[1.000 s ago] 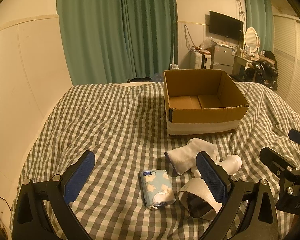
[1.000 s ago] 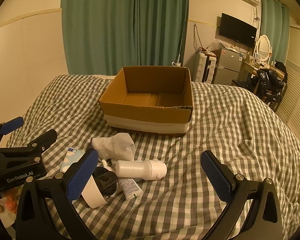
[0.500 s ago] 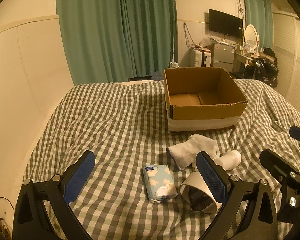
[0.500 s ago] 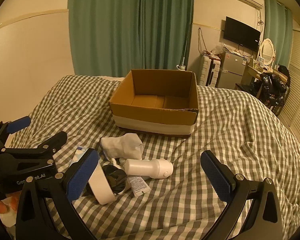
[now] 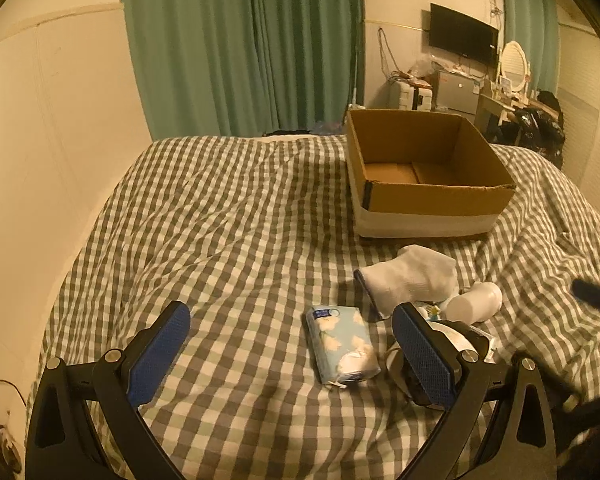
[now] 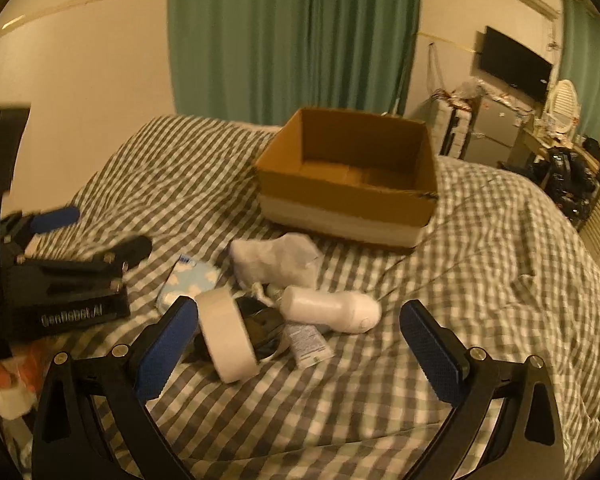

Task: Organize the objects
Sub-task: 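Move both tools toward the items lying beside the cardboard box, then grasp the white masking-tape roll with the right tool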

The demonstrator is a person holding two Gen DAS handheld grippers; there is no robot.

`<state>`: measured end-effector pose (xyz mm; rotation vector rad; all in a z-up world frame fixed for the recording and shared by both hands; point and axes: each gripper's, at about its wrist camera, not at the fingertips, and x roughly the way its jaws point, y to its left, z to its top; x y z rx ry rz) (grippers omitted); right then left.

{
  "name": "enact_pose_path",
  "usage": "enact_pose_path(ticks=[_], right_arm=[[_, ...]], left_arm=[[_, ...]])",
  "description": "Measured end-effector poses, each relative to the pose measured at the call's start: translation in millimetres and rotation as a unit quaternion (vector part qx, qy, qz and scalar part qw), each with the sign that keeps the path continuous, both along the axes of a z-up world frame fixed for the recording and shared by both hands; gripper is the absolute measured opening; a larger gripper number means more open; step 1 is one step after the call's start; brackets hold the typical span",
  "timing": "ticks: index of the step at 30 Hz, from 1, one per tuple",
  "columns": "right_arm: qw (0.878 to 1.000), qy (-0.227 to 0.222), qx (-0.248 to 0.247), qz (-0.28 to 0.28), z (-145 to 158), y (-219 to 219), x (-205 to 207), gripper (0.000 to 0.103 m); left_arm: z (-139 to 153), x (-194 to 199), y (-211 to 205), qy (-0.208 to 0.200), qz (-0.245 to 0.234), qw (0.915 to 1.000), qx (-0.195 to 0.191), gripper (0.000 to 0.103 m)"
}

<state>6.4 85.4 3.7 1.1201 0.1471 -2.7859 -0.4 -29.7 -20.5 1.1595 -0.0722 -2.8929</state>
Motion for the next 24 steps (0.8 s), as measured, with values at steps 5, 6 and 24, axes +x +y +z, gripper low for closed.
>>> enact_pose_path(ticks=[5, 6, 24], right_arm=[[0.998, -0.057, -0.009, 0.036, -30, -15, -11, 0.087], [0.997, -0.067, -0.008, 0.042, -35, -17, -13, 0.080], [0.998, -0.041, -0.022, 0.052, -12, 1, -14, 0.018]], left_arm=[[-9, -7, -11, -0.011, 0.012, 0.9999, 0.005, 0.103], [-11, -8, -12, -0.014, 0.011, 0.9998, 0.007, 0.103], [-44, -23, 7, -0.065, -0.015, 0.9975, -0.026, 0.103]])
